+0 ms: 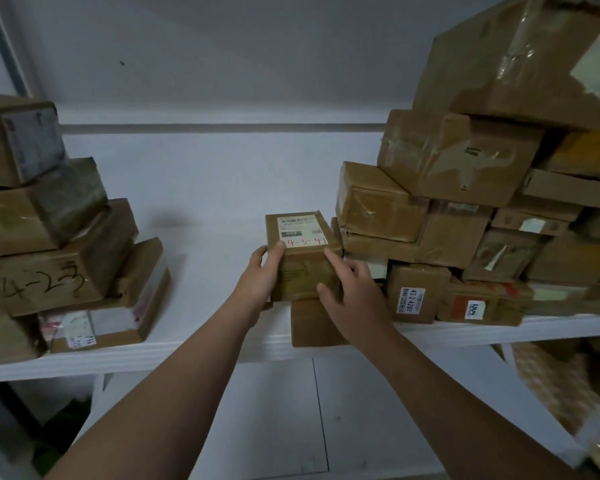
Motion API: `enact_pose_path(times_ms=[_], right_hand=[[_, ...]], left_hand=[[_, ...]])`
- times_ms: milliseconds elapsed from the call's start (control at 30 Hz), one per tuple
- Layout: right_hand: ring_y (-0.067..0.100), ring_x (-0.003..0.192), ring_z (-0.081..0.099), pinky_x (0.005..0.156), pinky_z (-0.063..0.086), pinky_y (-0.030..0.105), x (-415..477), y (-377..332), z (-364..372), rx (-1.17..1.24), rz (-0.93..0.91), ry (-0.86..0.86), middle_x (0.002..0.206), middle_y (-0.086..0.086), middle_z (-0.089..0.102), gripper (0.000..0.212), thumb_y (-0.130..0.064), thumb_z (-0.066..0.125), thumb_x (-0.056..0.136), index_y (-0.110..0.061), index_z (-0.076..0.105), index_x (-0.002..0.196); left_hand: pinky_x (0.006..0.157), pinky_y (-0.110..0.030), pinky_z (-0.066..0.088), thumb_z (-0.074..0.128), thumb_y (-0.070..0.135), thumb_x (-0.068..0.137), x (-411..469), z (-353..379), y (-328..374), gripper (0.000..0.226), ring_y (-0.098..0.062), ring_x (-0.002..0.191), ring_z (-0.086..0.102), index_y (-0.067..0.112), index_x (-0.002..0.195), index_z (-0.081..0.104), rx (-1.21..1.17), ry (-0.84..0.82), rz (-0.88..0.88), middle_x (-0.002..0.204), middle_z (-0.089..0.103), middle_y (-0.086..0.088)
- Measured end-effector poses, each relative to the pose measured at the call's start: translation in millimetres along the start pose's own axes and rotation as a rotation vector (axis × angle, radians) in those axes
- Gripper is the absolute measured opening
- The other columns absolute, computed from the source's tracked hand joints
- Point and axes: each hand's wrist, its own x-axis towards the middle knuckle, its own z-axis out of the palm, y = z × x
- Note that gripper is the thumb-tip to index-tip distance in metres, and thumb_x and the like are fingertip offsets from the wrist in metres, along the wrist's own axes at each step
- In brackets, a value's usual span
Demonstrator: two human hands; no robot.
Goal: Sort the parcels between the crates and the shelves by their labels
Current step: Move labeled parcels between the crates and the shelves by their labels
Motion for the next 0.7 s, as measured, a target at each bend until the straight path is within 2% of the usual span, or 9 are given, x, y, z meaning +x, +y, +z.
enact_pose_path(times_ms=[100, 200, 267, 333, 400, 467, 500, 633, 700], right_hand=[[0.001, 0.105, 0.04, 0.073, 0.028, 0.002, -4, 2, 7, 0.069, -0.033, -0.006, 0.132, -0.002, 0.038, 0.059, -0.035, 0.054, 0.094, -0.036, 0.028, 0.147], [-0.012, 0.105, 0.036, 0.076, 0.036, -0.001, -6, -6, 12, 0.19, -0.059, 0.01, 0.136, -0.003, 0.036, 0.05, -0.033, 0.055, 0.094, -0.034, 0.036, 0.14], [-0.008, 0.113, 0.041, 0.091, 0.047, 0.016, -4, -15, 14, 0.301, -0.051, 0.009, 0.134, -0.003, 0.039, 0.043, -0.031, 0.054, 0.094, -0.028, 0.04, 0.135], [0.006, 0.12, 0.046, 0.095, 0.05, 0.037, -1, -27, 17, 0.401, -0.015, 0.002, 0.133, -0.003, 0.042, 0.043, -0.032, 0.052, 0.095, -0.023, 0.041, 0.135], [0.005, 0.123, 0.049, 0.098, 0.048, 0.032, 0, -40, 21, 0.502, 0.013, 0.021, 0.137, -0.005, 0.047, 0.048, -0.032, 0.05, 0.097, -0.022, 0.035, 0.142], [-0.007, 0.12, 0.049, 0.096, 0.044, 0.013, 0, -52, 28, 0.576, 0.039, 0.029, 0.135, -0.011, 0.052, 0.051, -0.031, 0.048, 0.099, -0.022, 0.031, 0.146], [-0.011, 0.116, 0.05, 0.092, 0.044, 0.009, -1, -58, 31, 0.593, 0.045, 0.031, 0.132, -0.013, 0.055, 0.05, -0.029, 0.048, 0.099, -0.021, 0.034, 0.146], [-0.004, 0.115, 0.055, 0.091, 0.047, 0.015, -5, -76, 46, 0.615, 0.027, 0.027, 0.128, -0.01, 0.06, 0.048, -0.02, 0.052, 0.098, -0.017, 0.039, 0.144], [0.003, 0.119, 0.054, 0.095, 0.047, 0.02, -8, -86, 53, 0.691, 0.036, 0.009, 0.133, -0.004, 0.058, 0.05, -0.014, 0.051, 0.098, -0.015, 0.036, 0.145]], left_hand=[[0.061, -0.027, 0.051, 0.042, 0.057, 0.091, 3, 0, -5, 0.042, -0.016, 0.09, 0.061, 0.034, 0.127, 0.045, -0.124, 0.0, 0.005, 0.104, 0.061, 0.005], [0.052, -0.018, 0.051, 0.045, 0.048, 0.093, 3, -5, -15, 0.035, -0.008, 0.085, 0.065, 0.036, 0.126, 0.047, -0.21, 0.039, 0.126, 0.105, 0.063, 0.008], [0.061, -0.021, 0.055, 0.049, 0.042, 0.094, 0, -13, -23, 0.032, -0.006, 0.089, 0.066, 0.04, 0.126, 0.049, -0.246, 0.071, 0.235, 0.109, 0.063, 0.009], [0.081, -0.031, 0.056, 0.052, 0.039, 0.093, -5, -25, -32, 0.029, -0.009, 0.103, 0.063, 0.049, 0.12, 0.05, -0.212, 0.1, 0.34, 0.118, 0.061, 0.006], [0.09, -0.033, 0.052, 0.054, 0.039, 0.091, -14, -38, -38, 0.033, -0.011, 0.112, 0.059, 0.052, 0.121, 0.048, -0.19, 0.086, 0.43, 0.124, 0.058, 0.008], [0.091, -0.022, 0.05, 0.053, 0.034, 0.092, -24, -52, -43, 0.043, -0.004, 0.115, 0.057, 0.043, 0.133, 0.044, -0.152, 0.041, 0.542, 0.127, 0.058, 0.016], [0.091, -0.018, 0.048, 0.053, 0.029, 0.094, -27, -60, -46, 0.045, 0.0, 0.117, 0.055, 0.038, 0.137, 0.042, -0.117, 0.034, 0.584, 0.128, 0.057, 0.019], [0.105, -0.032, 0.042, 0.047, 0.014, 0.098, -34, -88, -56, 0.05, -0.004, 0.128, 0.046, 0.03, 0.144, 0.036, -0.041, 0.04, 0.63, 0.139, 0.051, 0.013], [0.106, -0.03, 0.041, 0.045, 0.01, 0.098, -37, -98, -58, 0.052, -0.003, 0.129, 0.044, 0.03, 0.145, 0.034, -0.019, 0.071, 0.635, 0.141, 0.049, 0.011]])
